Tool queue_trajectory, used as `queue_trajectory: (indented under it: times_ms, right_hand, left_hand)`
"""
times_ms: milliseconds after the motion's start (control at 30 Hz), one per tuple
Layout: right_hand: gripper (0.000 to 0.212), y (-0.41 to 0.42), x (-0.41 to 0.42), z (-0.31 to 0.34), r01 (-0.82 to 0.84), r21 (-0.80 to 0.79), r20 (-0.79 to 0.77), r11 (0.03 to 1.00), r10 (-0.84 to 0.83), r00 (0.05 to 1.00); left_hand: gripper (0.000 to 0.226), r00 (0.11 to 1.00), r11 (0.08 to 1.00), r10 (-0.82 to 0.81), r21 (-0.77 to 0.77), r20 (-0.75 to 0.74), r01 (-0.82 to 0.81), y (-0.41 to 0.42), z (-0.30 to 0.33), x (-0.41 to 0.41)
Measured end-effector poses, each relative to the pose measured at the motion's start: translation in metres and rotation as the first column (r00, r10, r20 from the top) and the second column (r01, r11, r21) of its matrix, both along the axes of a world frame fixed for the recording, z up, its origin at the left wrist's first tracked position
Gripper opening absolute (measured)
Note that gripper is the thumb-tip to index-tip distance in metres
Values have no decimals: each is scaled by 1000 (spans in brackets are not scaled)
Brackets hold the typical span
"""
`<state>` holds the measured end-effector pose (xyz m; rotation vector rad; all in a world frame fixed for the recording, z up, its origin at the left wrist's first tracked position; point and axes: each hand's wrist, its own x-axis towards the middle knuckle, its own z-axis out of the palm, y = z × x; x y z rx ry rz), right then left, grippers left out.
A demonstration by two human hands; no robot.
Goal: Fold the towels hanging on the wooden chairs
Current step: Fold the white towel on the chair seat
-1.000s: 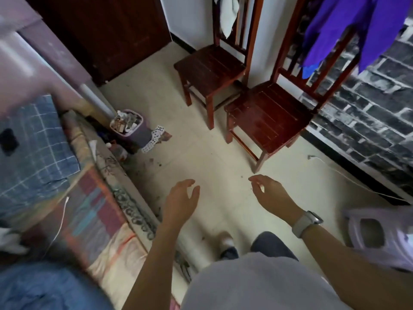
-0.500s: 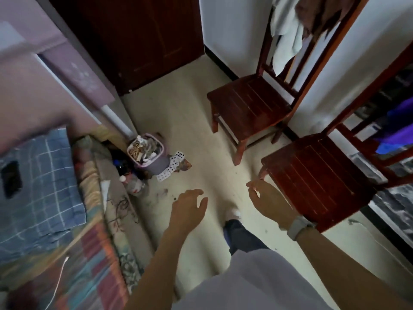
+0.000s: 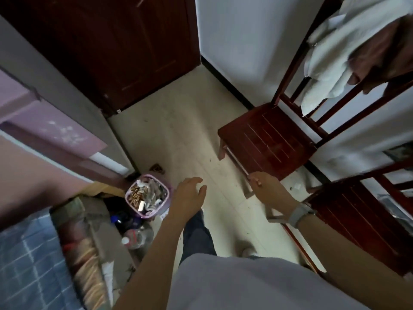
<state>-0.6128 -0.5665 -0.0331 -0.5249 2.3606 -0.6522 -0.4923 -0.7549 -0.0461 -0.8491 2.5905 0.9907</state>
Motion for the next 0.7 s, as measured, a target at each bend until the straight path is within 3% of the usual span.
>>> queue_trajectory:
  times_ms: [200, 367, 567, 700]
  right_hand:
    - [31, -66, -53, 9, 257, 1, -28, 966, -257, 966]
    - [30, -72, -97, 23, 455, -36, -74, 890, -456, 887]
    - [27, -43, -155, 28, 643, -74, -129, 762, -647, 752]
    - [29, -14, -205, 33, 714, -97, -134, 693, -720, 681]
  left_hand:
    - [37, 974, 975, -222, 3, -47, 222, -95, 5, -106]
    - [37, 906, 911, -409, 16, -112, 413, -104, 16, -209]
    - [34, 718, 736, -674, -65, -174, 674, -50, 24, -325]
    - [34, 598, 638, -762, -127, -248, 760, -7, 38, -394]
